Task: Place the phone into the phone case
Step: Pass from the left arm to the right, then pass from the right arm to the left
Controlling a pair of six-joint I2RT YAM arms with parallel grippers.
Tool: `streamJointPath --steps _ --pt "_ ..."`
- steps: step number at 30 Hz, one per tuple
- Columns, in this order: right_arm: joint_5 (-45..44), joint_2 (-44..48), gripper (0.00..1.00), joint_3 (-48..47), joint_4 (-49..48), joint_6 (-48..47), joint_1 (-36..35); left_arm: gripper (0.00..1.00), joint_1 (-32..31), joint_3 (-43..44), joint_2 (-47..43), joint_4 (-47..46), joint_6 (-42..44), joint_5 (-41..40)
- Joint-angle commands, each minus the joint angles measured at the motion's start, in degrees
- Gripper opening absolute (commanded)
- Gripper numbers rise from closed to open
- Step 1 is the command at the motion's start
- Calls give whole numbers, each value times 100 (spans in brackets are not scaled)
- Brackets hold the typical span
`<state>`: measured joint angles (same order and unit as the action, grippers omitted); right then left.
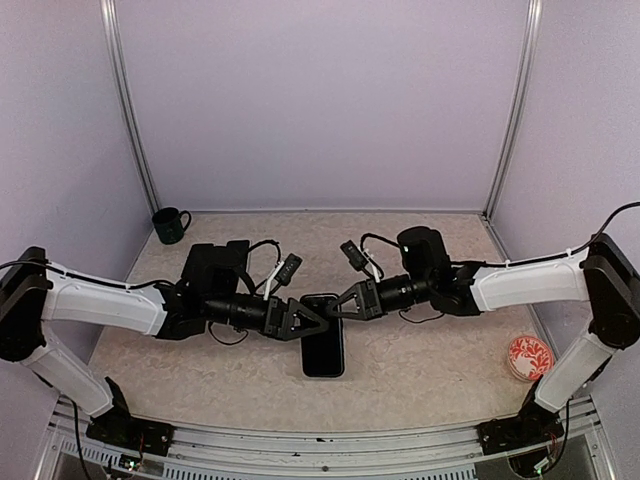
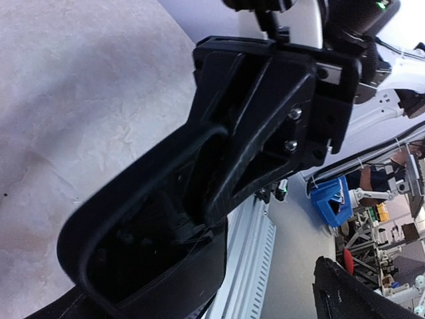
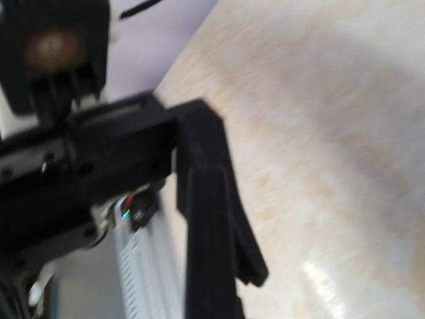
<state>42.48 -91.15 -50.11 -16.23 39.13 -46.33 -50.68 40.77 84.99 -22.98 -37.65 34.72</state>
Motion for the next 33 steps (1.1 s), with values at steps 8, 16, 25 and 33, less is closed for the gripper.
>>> streamJointPath --steps 8,16,25,33 --pt "-1502 529 0 -52 27 366 -29 99 -254 622 328 1278 -23 -1444" --pt "-1814 467 0 -56 138 470 -69 99 -376 1007 699 1511 -79 -1673" --pt "-1979 393 0 -78 166 559 -107 99 -472 1298 952 1751 -68 -1834" --pt "-1983 382 0 -117 107 630 -114 99 -544 1384 1102 1753 -67 -1877"
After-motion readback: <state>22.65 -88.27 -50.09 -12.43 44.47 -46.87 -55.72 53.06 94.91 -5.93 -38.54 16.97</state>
